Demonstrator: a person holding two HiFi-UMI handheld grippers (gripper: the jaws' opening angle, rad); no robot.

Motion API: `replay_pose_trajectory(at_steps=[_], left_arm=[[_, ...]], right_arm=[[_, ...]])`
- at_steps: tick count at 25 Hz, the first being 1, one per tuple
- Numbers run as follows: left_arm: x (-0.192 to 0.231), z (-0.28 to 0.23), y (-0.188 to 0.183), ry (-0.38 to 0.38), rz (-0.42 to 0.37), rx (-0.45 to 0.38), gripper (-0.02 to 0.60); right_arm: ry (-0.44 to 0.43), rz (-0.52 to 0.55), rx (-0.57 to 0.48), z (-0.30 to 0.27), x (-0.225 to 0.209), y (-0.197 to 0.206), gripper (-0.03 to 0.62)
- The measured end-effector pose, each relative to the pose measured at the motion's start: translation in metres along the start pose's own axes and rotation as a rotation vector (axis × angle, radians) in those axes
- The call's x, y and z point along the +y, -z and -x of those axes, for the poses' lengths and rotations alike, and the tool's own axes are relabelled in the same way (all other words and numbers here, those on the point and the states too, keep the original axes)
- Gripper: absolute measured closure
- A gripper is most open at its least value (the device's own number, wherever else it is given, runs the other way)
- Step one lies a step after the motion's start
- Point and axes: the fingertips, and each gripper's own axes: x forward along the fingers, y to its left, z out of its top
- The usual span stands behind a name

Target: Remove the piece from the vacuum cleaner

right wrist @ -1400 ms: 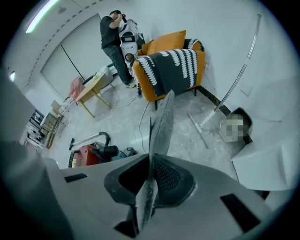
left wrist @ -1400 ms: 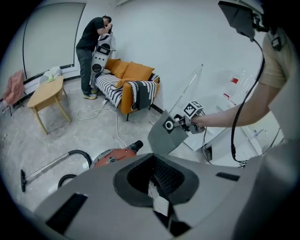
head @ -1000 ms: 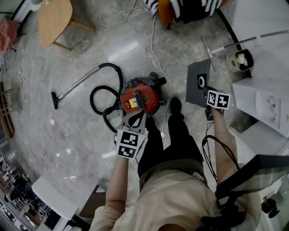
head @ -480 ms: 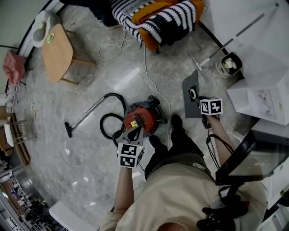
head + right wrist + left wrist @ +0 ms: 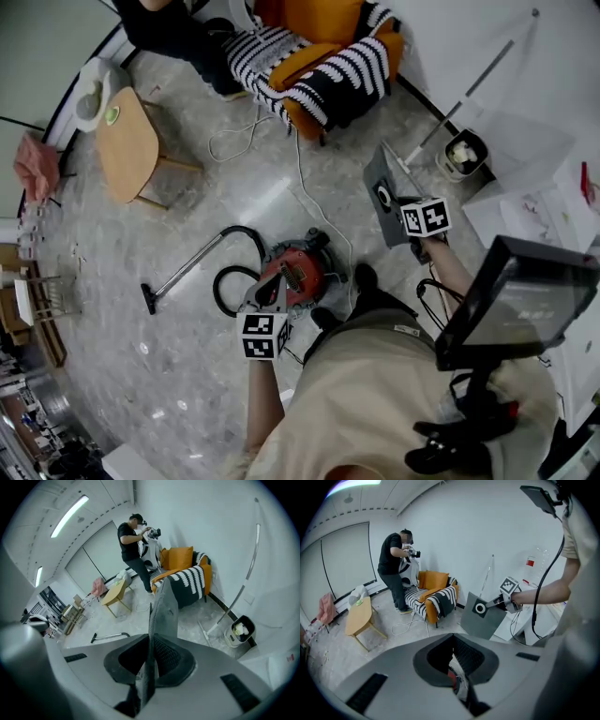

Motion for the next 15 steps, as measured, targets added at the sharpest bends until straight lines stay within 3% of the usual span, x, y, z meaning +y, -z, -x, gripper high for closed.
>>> replay_pose_trajectory(at_steps=[7,15], left_arm=[[0.025,0.031,0.009,-0.054,0.04,-0.071,0.578],[0.045,0.08,0.041,-0.063,0.081,-0.169,0.578]], right_arm=[[-0.041,0.104,-0.093,0.018,0.057,-0.047,0.565],[-0.056,0.178,-0.148,0.042,0.13,-0.051,0.565]])
